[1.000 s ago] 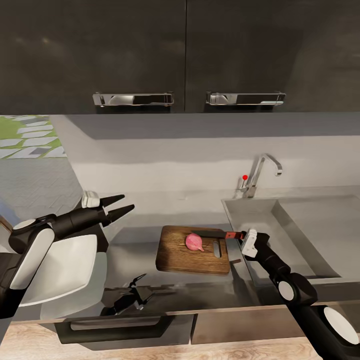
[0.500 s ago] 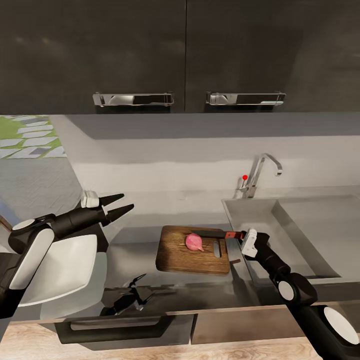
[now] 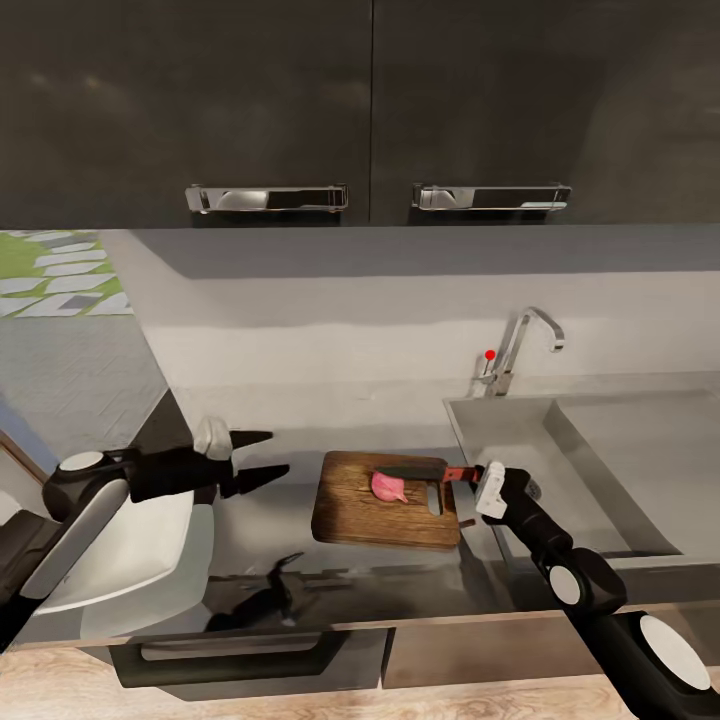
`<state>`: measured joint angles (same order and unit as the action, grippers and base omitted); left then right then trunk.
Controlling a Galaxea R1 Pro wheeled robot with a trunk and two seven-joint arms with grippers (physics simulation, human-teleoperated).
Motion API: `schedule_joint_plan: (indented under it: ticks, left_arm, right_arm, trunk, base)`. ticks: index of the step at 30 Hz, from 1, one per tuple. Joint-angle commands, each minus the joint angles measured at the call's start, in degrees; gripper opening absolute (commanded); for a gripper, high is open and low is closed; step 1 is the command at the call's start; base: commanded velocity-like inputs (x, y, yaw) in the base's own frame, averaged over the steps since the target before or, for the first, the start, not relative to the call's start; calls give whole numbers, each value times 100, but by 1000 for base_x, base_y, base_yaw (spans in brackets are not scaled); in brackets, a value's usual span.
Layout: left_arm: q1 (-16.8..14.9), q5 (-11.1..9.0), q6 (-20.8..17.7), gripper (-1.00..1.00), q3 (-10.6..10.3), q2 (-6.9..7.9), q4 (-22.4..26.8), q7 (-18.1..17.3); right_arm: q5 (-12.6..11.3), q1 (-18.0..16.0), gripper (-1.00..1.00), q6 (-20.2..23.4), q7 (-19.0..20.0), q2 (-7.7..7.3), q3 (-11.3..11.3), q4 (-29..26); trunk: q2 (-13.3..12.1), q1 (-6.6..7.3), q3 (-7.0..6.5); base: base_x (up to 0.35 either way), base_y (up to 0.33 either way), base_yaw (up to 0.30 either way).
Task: In the kitchen, take the Vidalia onion out of the sink, dice it on the chopping board with the paring knife, put the diced onion into the bowl on the countertop, then place both the paring knife and the chopping board into the sink.
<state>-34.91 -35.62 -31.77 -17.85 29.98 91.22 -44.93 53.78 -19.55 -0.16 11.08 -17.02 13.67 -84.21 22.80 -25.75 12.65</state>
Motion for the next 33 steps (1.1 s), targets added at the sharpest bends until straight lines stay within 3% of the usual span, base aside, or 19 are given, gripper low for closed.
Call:
schedule_joint_plan:
  ticks: [1, 7, 15, 28, 33]
  left_arm:
    - [-7, -50, -45, 100, -23, 37, 1, 10]
    - [-7, -50, -51, 100, -72, 186, 1, 11]
    - [-7, -50, -57, 100, -85, 373, 1, 11]
    - [-7, -50, -57, 100, -257, 411, 1, 11]
    - [-7, -50, -57, 100, -330, 409, 1, 11]
  right_arm:
    - [54, -5, -100, -2, -2, -3, 3, -8]
    - [54, -5, -100, -2, -330, 1, 87, -8]
    - [54, -5, -100, -2, -432, 3, 279, -8]
    - [54, -5, -100, 27, -744, 55, 304, -8]
    - [54, -5, -100, 183, -889, 219, 392, -8]
  trunk:
    - [12, -4, 12]
    - [12, -4, 12]
    - [12, -4, 12]
    - [12, -4, 12]
    - [12, -4, 12]
  base:
    - [0, 0, 0]
    - [0, 0, 0]
    - [0, 0, 0]
    - [0, 0, 0]
    - [0, 0, 0]
